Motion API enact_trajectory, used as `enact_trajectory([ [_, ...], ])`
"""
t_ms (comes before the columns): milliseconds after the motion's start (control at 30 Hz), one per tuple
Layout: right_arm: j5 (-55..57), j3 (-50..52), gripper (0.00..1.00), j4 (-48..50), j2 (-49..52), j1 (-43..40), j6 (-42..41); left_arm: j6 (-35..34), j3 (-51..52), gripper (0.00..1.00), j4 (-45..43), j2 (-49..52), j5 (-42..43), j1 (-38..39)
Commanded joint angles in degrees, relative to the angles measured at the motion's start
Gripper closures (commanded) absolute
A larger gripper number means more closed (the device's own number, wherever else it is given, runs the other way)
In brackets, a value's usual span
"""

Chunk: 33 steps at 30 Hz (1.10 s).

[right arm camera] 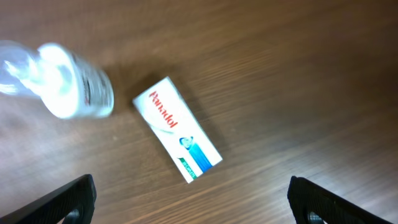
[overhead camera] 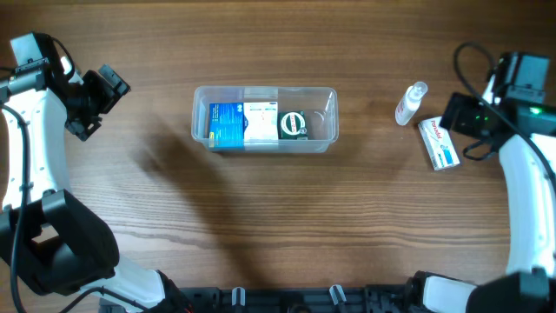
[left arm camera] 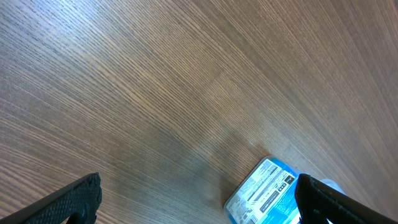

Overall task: Pack container
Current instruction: 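Move the right gripper back to the white Panadol box and grasp it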

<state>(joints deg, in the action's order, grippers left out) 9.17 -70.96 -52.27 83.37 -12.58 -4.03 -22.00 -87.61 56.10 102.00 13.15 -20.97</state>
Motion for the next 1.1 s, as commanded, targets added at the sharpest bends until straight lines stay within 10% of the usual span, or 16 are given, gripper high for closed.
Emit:
enact_trajectory([
  [0, -2.8, 4.2, 0.0, 3.3, 4.7, -0.2, 8.8, -0.8, -0.9, 0.0, -0.2, -0.9, -0.4, -0.2],
  [1067, -5.2, 8.7, 0.02, 16.3, 22.9, -1.0, 10.4, -0.8, -0.9, 0.0, -0.2, -0.9, -0.4, -0.2],
])
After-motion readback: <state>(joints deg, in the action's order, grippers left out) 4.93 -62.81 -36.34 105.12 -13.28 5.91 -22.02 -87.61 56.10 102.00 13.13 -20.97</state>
